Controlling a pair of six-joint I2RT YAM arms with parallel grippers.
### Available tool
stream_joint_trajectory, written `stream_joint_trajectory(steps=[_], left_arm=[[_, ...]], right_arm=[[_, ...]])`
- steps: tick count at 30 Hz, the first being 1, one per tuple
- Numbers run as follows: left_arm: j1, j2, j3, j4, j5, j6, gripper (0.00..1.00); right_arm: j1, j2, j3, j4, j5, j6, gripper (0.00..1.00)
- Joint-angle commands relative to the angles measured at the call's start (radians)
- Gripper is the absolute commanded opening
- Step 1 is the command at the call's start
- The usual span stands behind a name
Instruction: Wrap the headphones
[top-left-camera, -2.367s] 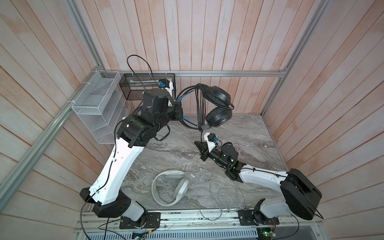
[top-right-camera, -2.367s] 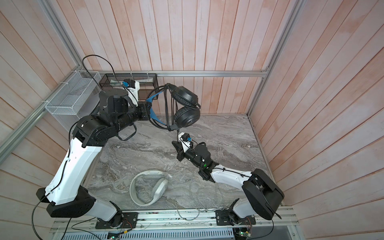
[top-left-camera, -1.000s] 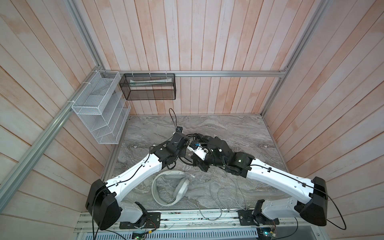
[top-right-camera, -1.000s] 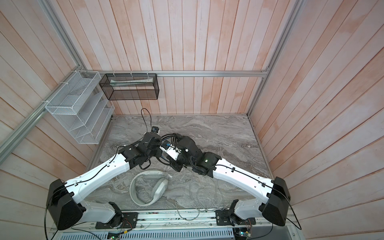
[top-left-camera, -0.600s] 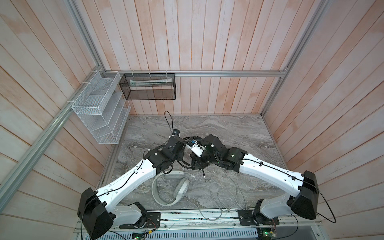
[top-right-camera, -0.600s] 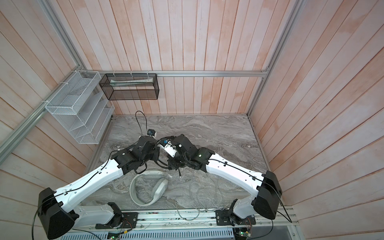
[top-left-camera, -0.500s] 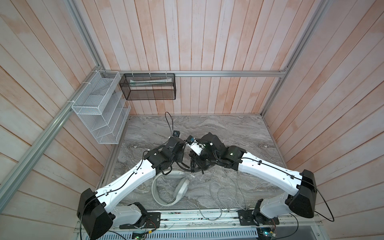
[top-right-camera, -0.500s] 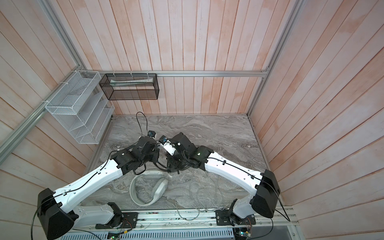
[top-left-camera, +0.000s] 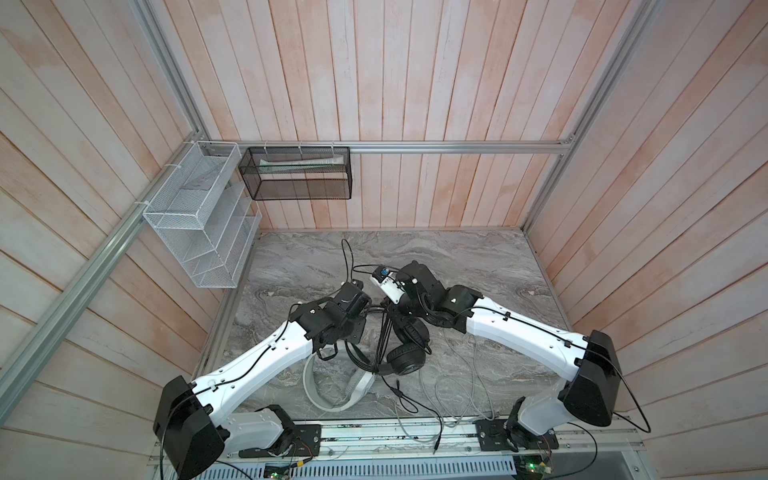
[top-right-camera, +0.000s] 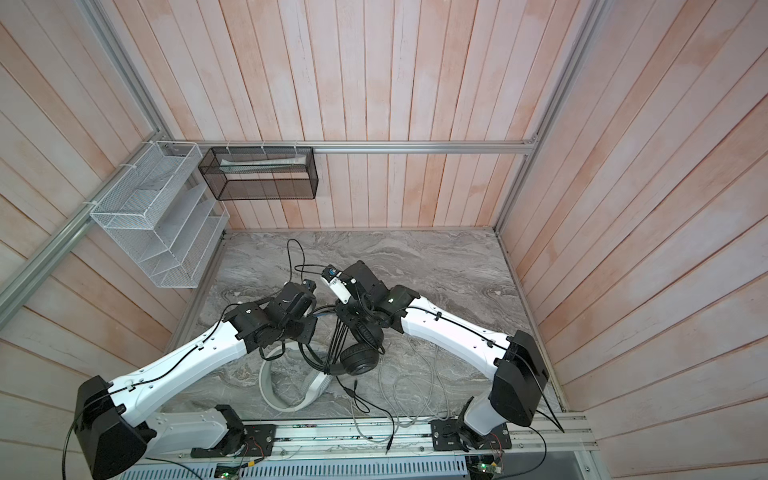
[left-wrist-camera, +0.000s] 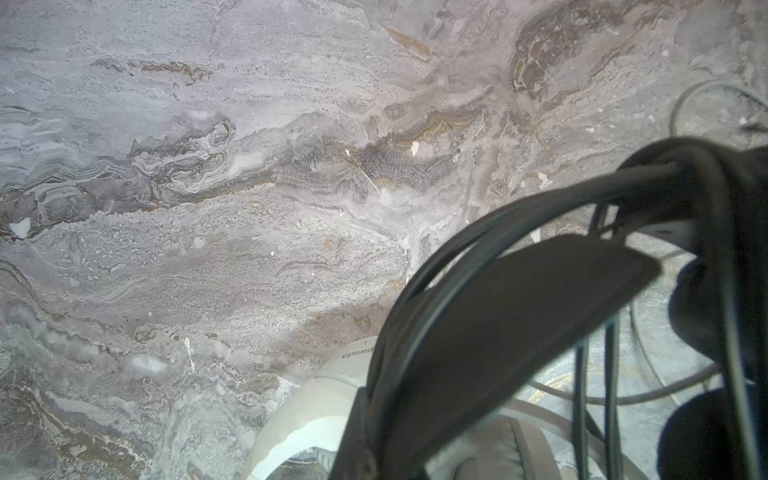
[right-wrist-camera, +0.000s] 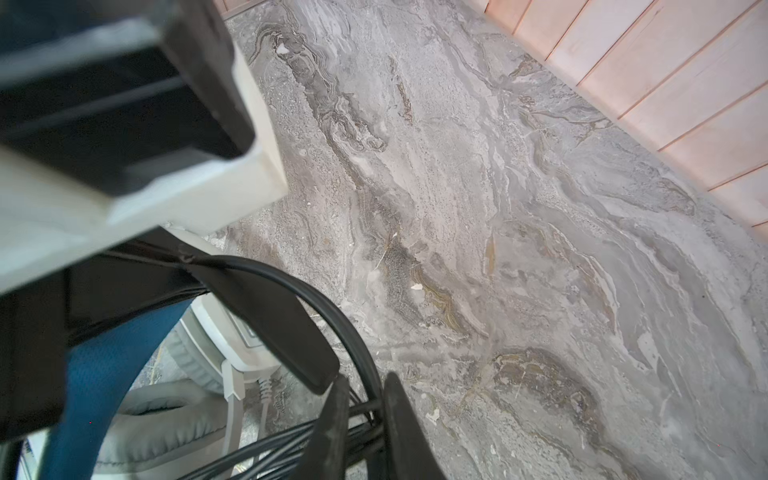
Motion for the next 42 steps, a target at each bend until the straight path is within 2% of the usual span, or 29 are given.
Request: stream_joint_trajectory(steps=[1, 2, 7, 13, 16, 21, 25, 28, 36, 42], left_arm=[[-0.001, -0.030, 0.032, -0.011, 0.027, 0.007, 0.00], [-0.002, -0.028, 0.034, -0.017, 0.027, 0.008, 0.00], [-0.002, -0.037, 0.056, -0.039, -0.001, -0.002, 0.00], [-0.001, -0.121, 0.171, 0.011, -0.018, -0.083, 0.00], [-0.002, -0.137, 0.264, 0.027, -0.021, -0.117, 0.00], [-0.001, -0.126, 0.403, 0.033, -0.014, -0.144, 0.00], [0.000, -0.111, 0.475, 0.054, 0.004, -0.153, 0.00], [-0.001, -0.095, 0.502, 0.063, 0.020, -0.163, 0.00], [0.000, -0.091, 0.550, 0.104, 0.060, -0.204, 0.00], [0.022, -0.109, 0.493, 0.168, 0.097, -0.261, 0.00]], right_arm=[[-0.002, -0.037, 0.003, -0.009, 0.020, 0.012, 0.24], [-0.002, -0.050, 0.000, -0.002, 0.033, 0.014, 0.26], [-0.004, -0.186, -0.073, 0.076, 0.035, 0.019, 0.52], [-0.004, -0.472, -0.313, 0.318, -0.159, -0.010, 0.70], [-0.004, -0.577, -0.410, 0.419, -0.285, -0.006, 0.73], [-0.004, -0.658, -0.536, 0.518, -0.398, 0.012, 0.73], [-0.004, -0.720, -0.649, 0.647, -0.387, 0.065, 0.73], [-0.004, -0.743, -0.680, 0.676, -0.347, 0.084, 0.74], [-0.004, -0.792, -0.637, 0.592, -0.355, 0.063, 0.74], [-0.005, -0.821, -0.541, 0.520, -0.353, 0.108, 0.76]])
